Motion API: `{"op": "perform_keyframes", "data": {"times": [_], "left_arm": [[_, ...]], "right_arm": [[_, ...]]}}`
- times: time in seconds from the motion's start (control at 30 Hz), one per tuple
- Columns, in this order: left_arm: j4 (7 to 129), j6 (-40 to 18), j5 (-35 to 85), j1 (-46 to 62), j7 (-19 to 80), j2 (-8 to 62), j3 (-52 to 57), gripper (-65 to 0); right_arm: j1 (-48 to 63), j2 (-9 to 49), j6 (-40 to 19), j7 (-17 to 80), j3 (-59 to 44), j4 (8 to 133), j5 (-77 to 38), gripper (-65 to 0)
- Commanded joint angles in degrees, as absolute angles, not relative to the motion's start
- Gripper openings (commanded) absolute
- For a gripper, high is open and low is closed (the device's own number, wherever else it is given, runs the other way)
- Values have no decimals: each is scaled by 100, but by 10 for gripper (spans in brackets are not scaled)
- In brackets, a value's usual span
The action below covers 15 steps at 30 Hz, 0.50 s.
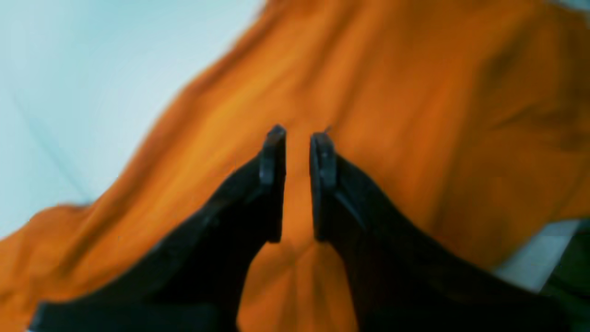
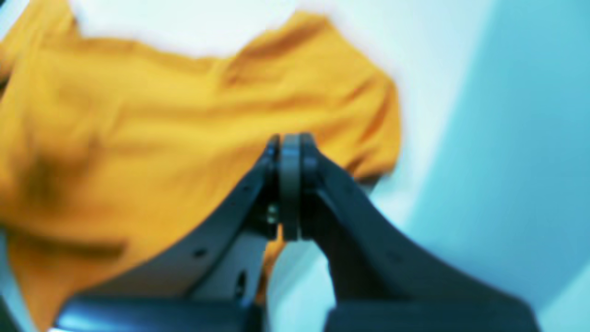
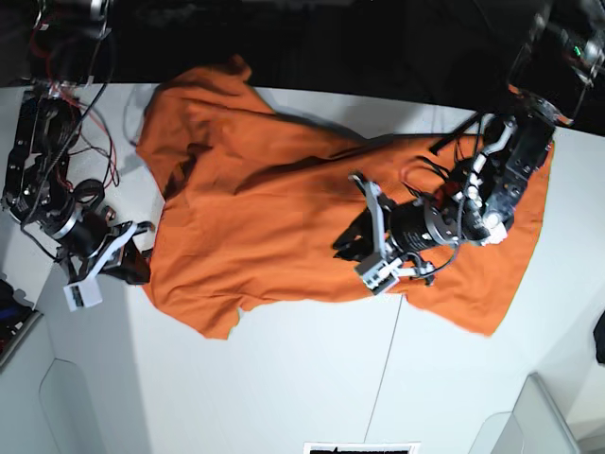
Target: Layout the t-shirt on the table in an organized manner, then fold the t-shirt properly
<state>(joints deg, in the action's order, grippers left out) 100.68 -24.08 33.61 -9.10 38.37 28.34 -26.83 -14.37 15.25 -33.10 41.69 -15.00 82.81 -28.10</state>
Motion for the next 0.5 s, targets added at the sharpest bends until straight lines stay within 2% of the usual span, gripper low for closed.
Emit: {"op": "perform_keyframes", "data": {"times": [0.0,0.27,0.47], "left_arm": [[10208,-2383,3363,-858,3756,2746,-2641,-547],[10005,-2324,2880,-421,3721,1761,-3621,-547],[9546,-2139,2473,-185,3398,1380,-4491,-547]], "right_arm": [[-1752,1538,-3317,4012,-1525,8071,-2779,-650],[-3229,1317,-3326,3684,-1437,5647,-1975,-650],[-3452,1280,-3321,3428,-620,5017,-1841,-650]]}}
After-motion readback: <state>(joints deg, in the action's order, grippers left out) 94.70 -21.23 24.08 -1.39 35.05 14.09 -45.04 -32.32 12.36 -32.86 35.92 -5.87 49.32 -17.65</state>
